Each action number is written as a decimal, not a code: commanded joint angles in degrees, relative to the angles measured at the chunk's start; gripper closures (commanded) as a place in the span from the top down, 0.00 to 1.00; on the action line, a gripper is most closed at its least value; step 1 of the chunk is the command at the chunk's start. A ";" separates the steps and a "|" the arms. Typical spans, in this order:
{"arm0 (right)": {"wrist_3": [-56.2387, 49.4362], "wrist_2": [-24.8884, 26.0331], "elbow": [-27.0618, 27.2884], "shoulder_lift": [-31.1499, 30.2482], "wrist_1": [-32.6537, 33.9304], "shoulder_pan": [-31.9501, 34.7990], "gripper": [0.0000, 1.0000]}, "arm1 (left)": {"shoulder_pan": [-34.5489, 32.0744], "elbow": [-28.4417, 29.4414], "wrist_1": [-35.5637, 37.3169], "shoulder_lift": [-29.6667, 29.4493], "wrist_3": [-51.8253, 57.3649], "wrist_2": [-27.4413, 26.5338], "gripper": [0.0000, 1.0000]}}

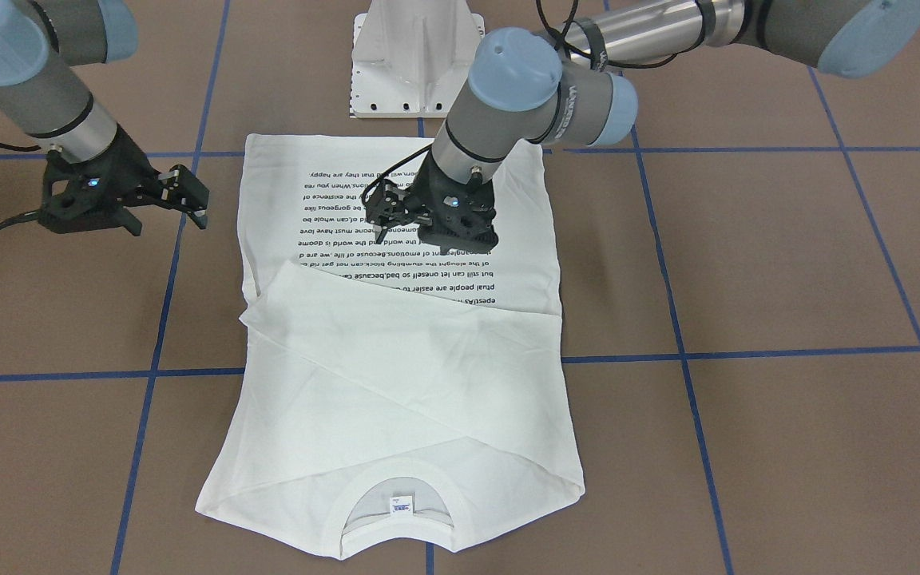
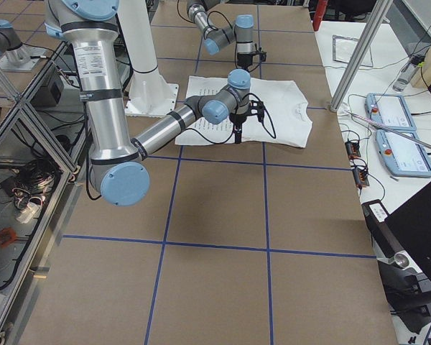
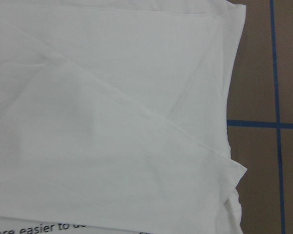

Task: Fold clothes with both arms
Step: 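Release the sleeve with the left gripper while the right gripper moves toward the hem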

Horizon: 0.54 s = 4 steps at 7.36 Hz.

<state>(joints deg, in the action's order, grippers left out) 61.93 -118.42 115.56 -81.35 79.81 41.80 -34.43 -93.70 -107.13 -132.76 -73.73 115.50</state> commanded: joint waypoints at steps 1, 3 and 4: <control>13.59 8.95 5.69 -3.44 -0.62 -13.26 1.00 | -0.20 -15.83 9.99 9.40 2.71 -0.18 1.00; 20.67 16.98 8.36 -7.76 -0.71 -24.37 1.00 | -0.12 -22.91 15.96 10.85 2.72 -0.27 1.00; 22.69 17.43 7.58 -7.86 -0.71 -27.36 1.00 | -0.20 -23.80 16.43 11.03 2.72 -0.27 1.00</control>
<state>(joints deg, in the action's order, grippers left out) 81.42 -102.80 123.19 -88.24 79.13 19.08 -34.59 -115.20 -92.66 -122.26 -71.06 115.25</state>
